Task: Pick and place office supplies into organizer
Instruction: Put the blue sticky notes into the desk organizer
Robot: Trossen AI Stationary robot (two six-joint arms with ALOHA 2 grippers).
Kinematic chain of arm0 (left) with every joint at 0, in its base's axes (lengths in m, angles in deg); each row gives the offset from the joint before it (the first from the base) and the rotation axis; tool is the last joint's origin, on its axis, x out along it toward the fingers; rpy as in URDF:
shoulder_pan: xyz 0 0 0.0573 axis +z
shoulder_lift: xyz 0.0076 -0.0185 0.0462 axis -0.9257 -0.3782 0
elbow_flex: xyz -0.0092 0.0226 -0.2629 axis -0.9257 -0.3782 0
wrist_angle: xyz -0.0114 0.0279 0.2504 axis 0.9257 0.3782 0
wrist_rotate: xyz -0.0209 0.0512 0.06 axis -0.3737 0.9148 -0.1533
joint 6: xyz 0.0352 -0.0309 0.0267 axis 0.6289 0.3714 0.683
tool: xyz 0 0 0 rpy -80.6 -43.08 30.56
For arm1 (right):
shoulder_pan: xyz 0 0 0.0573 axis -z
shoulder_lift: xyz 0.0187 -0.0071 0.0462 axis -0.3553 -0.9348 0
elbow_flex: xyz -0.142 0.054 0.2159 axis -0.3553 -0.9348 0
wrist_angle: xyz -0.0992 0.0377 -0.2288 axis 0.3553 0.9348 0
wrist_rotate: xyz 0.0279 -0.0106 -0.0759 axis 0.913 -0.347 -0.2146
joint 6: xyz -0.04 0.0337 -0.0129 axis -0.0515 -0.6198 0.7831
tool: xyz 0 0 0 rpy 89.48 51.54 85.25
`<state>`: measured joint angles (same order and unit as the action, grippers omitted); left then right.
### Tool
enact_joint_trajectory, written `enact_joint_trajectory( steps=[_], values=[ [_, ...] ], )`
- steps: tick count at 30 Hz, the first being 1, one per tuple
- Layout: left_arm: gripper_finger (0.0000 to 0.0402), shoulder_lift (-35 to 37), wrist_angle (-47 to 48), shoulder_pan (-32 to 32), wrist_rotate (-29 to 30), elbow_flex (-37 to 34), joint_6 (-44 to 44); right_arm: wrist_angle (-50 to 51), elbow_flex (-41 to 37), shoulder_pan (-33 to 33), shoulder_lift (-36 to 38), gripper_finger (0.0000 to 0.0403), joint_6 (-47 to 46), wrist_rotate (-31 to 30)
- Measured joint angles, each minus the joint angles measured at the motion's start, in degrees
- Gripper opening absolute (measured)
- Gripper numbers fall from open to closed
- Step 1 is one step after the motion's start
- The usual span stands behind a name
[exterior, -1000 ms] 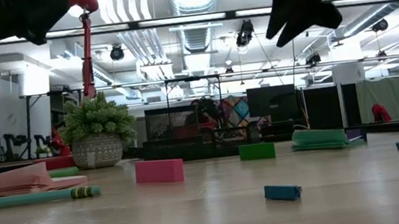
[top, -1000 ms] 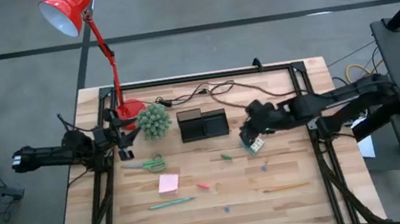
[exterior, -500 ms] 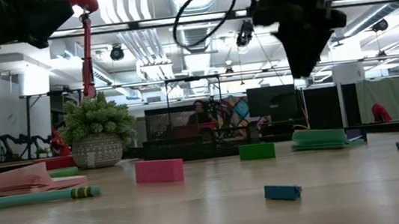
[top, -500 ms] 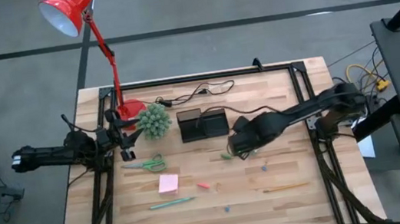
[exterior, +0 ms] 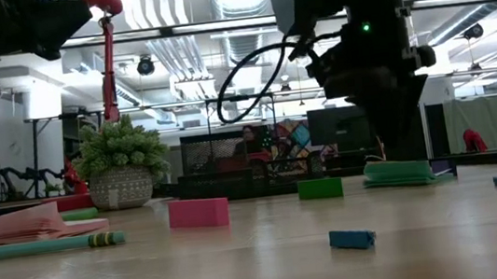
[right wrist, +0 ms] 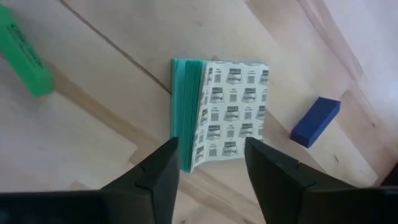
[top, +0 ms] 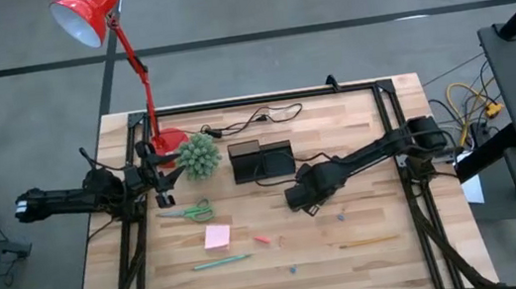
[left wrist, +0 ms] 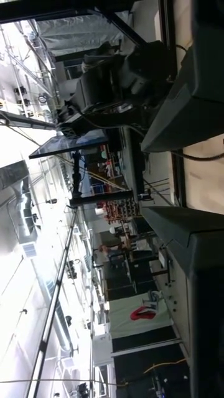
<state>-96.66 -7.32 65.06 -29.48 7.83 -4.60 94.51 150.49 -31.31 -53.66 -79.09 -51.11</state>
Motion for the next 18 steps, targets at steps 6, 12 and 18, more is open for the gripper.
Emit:
enact_joint_trajectory(
  steps=[6, 12, 18],
  values=[
    [0.0139, 0.1, 0.11, 0.0, 0.0, 0.0, 0.02, -2.99, -0.35, 0.0, -0.28, 0.0189, -0.12, -0.87],
    [0.0139, 0.26, -0.12, 0.0, 0.17, 0.07, 0.39, -3.26, -0.5, 0.02, -1.04, 0.0183, -0.4, -3.65],
    [0.0139, 0.26, -0.09, 0.0, 0.22, 0.08, 0.37, -4.19, -0.52, 0.0, -3.51, 0.0181, -0.12, -3.65]
  ],
)
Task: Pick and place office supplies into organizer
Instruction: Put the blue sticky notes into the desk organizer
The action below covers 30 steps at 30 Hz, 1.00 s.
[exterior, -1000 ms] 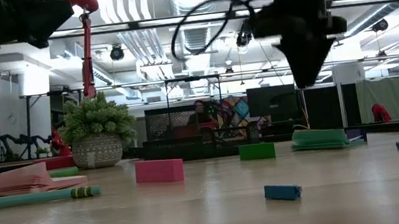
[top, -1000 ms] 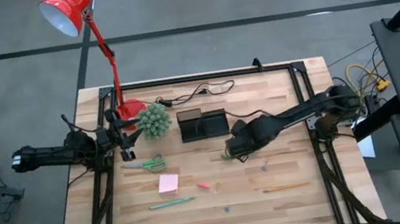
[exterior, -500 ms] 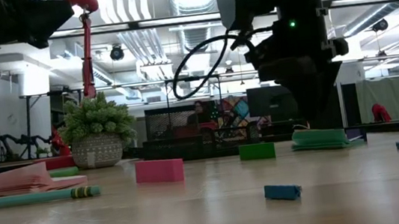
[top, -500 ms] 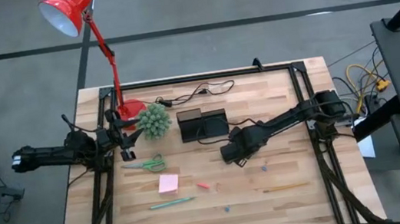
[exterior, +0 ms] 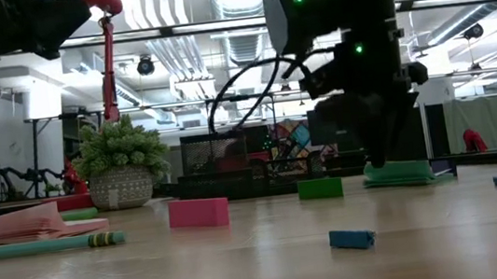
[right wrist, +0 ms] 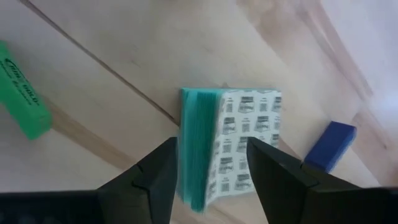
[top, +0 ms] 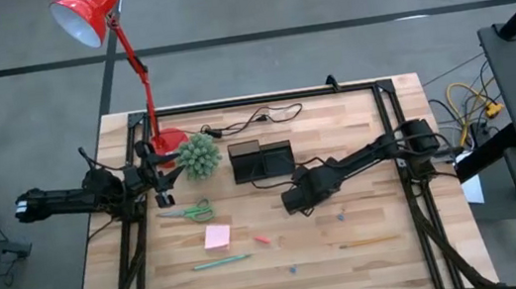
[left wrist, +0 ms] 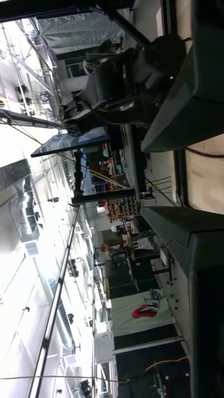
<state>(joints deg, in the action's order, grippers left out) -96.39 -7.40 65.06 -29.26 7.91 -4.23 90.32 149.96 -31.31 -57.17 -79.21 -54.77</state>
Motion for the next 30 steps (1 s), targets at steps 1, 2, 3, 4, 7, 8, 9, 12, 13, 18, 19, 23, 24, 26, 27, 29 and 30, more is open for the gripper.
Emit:
enact_joint_trajectory(
  steps=[1, 2, 3, 4, 7, 8, 9, 12, 13, 18, 19, 23, 24, 26, 27, 29, 30],
  values=[
    [0.0139, -0.01, 0.09, 0.02, -0.01, 0.03, 0.03, 0.15, 0.0, 0.0, -0.45, 0.0182, 0.01, 0.0],
    [0.0139, 0.15, 0.14, 0.0, -0.02, 0.03, 0.06, 0.21, 0.02, 0.0, -0.74, 0.0182, -0.01, 0.01],
    [0.0139, 0.25, 0.09, 0.0, -0.01, 0.03, 0.05, 0.13, 0.02, 0.0, -1.05, 0.0182, -0.01, 0.0],
    [0.0139, 0.3, -0.21, 0.0, 0.0, 0.04, 0.05, 0.0, 0.04, 0.0, -1.34, 0.0182, -0.01, 0.0],
    [0.0139, 0.53, 0.11, 0.0, 0.0, 0.03, 0.07, -0.12, -0.31, 0.0, -1.47, 0.0182, -0.02, 0.0],
    [0.0139, 0.5, -0.05, 0.0, 0.0, 0.05, 0.07, 0.03, -0.35, 0.0, -1.47, 0.0182, -0.2, 0.0],
    [0.0139, 0.52, 0.01, 0.0, 0.0, 0.05, 0.07, 0.0, -0.48, 0.0, -1.38, 0.0182, -0.5, -0.02],
    [0.0139, 0.59, 0.05, 0.01, 0.0, 0.05, 0.07, 0.01, -0.52, 0.02, -1.36, 0.0181, -0.88, -0.3],
    [0.0139, 0.58, 0.03, 0.0, 0.0, 0.05, 0.07, 0.0, -0.55, 0.02, -1.36, 0.018, -0.86, -0.67],
    [0.0139, 0.48, 0.02, 0.02, 0.0, 0.05, 0.07, -0.03, -0.57, 0.02, -2.06, 0.0174, -0.61, -1.53],
    [0.0139, 0.51, 0.06, 0.02, 0.0, 0.05, 0.07, -0.03, -0.59, 0.02, -2.2, 0.0173, -0.54, -1.51],
    [0.0139, 0.52, 0.03, 0.02, 0.0, 0.05, 0.07, -0.09, -0.61, 0.02, -2.77, 0.0171, -0.46, -1.52],
    [0.0139, 0.48, 0.05, 0.02, 0.0, 0.05, 0.07, -0.08, -0.61, 0.02, -3.0, 0.0171, -0.46, -1.51],
    [0.0139, 0.5, 0.04, 0.01, 0.0, 0.05, 0.07, -0.1, -0.63, 0.02, -3.3, 0.0172, -0.41, -1.51],
    [0.0139, 0.49, 0.01, 0.02, 0.0, 0.05, 0.07, -0.08, -0.63, 0.02, -3.3, 0.0173, -0.15, -1.51],
    [0.0139, 0.56, 0.06, 0.02, 0.0, 0.05, 0.07, -0.1, -0.63, 0.02, -3.28, 0.0172, 0.02, -1.52],
    [0.0139, 0.59, 0.07, 0.02, 0.0, 0.05, 0.07, -0.11, -0.63, 0.02, -3.28, 0.017, 0.0, -1.51]
  ],
)
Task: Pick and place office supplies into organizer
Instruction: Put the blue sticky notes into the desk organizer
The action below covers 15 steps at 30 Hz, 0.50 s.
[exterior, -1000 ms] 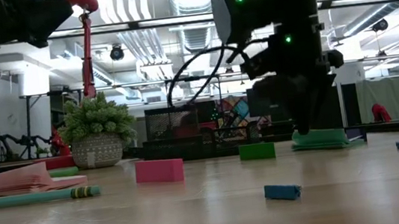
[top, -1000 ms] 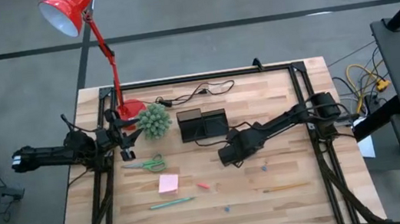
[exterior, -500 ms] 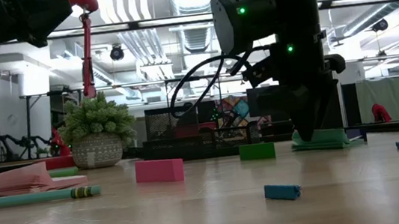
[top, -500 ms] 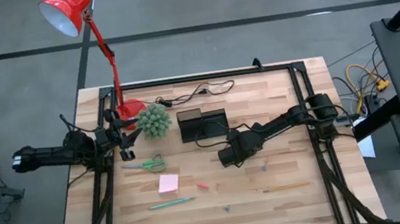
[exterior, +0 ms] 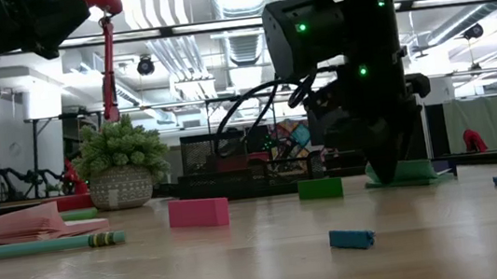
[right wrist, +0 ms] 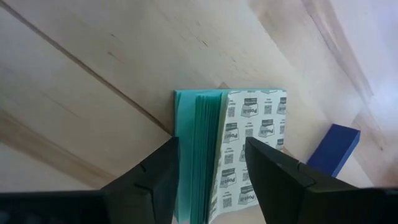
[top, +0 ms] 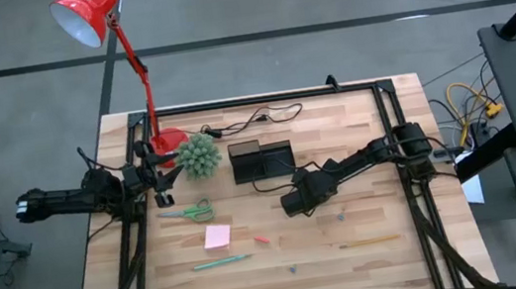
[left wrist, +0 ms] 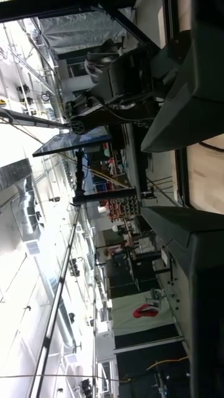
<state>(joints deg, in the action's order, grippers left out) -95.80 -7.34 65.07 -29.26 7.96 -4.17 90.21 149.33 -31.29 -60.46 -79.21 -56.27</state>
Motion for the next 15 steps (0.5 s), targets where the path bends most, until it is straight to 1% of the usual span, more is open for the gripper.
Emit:
enact_joint_trajectory(
  steps=[3, 7, 10, 15],
  values=[
    [0.0139, -0.07, -0.01, -0.02, 0.0, 0.0, 0.0, -0.01, -0.02, 0.0, 0.0, 0.016, 0.0, 0.0],
    [0.0139, -0.11, -0.04, 0.0, 0.0, 0.0, 0.0, 0.02, -0.27, 0.0, 0.0, 0.0132, 0.07, 0.01],
    [0.0139, 0.02, -0.11, 0.0, 0.0, 0.0, 0.0, 0.03, -0.66, 0.04, 0.0, 0.0101, 0.22, 0.02],
    [0.0139, -0.09, -0.07, 0.0, 0.0, 0.0, 0.0, 0.05, -0.79, 0.02, 0.0, 0.0038, 0.27, 0.04]
  ],
)
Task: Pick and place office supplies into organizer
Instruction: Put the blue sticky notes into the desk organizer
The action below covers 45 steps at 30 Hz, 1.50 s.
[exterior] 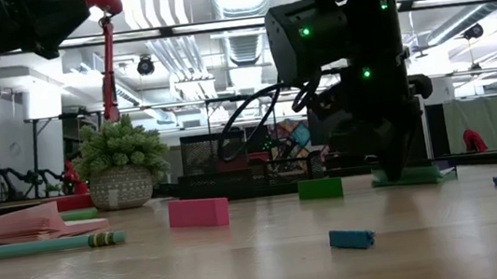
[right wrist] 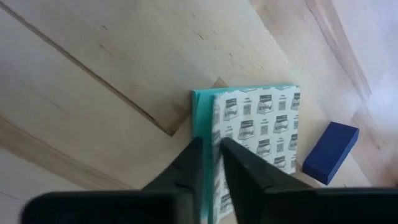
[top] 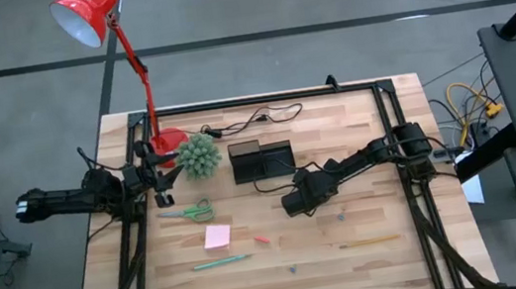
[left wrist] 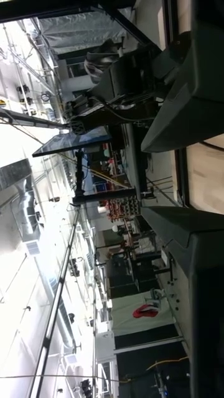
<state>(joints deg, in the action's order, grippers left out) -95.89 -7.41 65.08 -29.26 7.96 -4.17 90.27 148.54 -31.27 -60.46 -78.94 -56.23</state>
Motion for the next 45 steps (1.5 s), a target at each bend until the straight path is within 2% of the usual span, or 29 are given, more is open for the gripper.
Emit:
enact_joint_trajectory(
  steps=[4, 14, 33, 38, 45],
  values=[
    [0.0139, 0.07, 0.04, 0.0, 0.0, 0.0, 0.0, 0.02, 0.0, 0.0, 0.0, 0.0011, 1.26, 0.04],
    [0.0139, 0.02, 0.04, 0.0, 0.0, 0.0, 0.0, 1.92, 1.46, -0.02, 0.11, 0.0008, 4.18, 1.93],
    [0.0139, 0.09, 0.03, -0.01, 0.0, 0.0, 0.0, 16.5, 15.14, -0.64, 0.17, 0.0008, 9.81, 1.51],
    [0.0139, 0.07, 0.04, -0.01, 0.0, 0.0, 0.0, 16.53, 18.23, -2.09, 0.17, 0.0008, 13.13, 1.16],
    [0.0139, 0.05, 0.04, -0.02, 0.0, 0.0, 0.0, 16.48, 22.5, -3.42, 0.2, 0.0008, 16.69, -2.88]
  ],
)
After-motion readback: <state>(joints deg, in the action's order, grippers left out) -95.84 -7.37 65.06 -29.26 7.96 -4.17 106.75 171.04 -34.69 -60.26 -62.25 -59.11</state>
